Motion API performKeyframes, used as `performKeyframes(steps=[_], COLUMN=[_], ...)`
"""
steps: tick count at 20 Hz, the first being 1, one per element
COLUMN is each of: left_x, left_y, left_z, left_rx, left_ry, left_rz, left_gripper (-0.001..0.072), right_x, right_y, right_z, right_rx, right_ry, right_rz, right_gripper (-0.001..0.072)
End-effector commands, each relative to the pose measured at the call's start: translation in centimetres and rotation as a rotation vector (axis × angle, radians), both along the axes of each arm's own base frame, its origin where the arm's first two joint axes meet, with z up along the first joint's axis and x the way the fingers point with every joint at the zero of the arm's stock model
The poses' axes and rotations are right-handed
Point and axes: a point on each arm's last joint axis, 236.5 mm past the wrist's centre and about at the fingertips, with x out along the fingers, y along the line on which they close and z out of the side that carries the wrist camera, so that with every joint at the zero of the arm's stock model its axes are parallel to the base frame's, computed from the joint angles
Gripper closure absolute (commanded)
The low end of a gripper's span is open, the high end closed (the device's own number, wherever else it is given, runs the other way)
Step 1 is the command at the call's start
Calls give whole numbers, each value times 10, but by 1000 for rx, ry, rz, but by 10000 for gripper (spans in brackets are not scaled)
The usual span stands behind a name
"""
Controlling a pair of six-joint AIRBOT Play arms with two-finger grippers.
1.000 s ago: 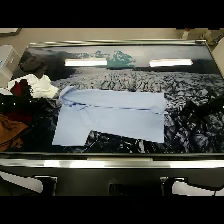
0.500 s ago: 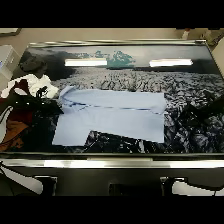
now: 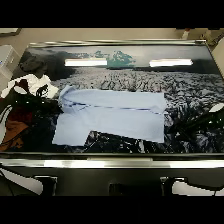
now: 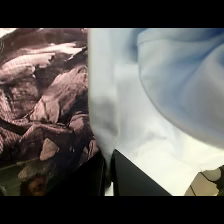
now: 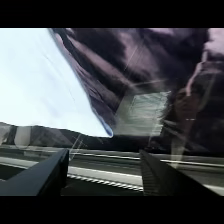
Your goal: Fold the clothes and pants, and hang the long-sleeved shirts on hangers.
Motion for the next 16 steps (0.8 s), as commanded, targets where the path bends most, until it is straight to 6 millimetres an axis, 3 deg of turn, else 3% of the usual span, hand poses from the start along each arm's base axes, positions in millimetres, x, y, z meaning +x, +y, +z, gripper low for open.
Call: performKeyframes(steps=[1,7,10,11,13,15,16], left_x=[0,1,0,0,0,7,17], left_y=[-2,-13,-22,-25,-27,-25,-23], left_z=[7,17,19,21,30,52,74], left_rx=[1,5,4,4,8,18,31], left_ry=[7,5,19,17,-2,-53,-121], left_rz=[19,24,28,21,14,27,27], left_gripper=[687,687,687,687,687,688,688], right_x=[-13,-3,1,7,15,28,45], right_y=[19,24,42,51,66,69,62], right_z=[-23,-37,-43,-44,-40,-16,3], right_rx=[49,44,23,11,15,37,14], right_ry=[7,-30,-54,-71,-97,-150,-213], right_rz=[-37,-116,-53,-35,7,78,92], right_gripper=[197,197,200,293,663,663,663])
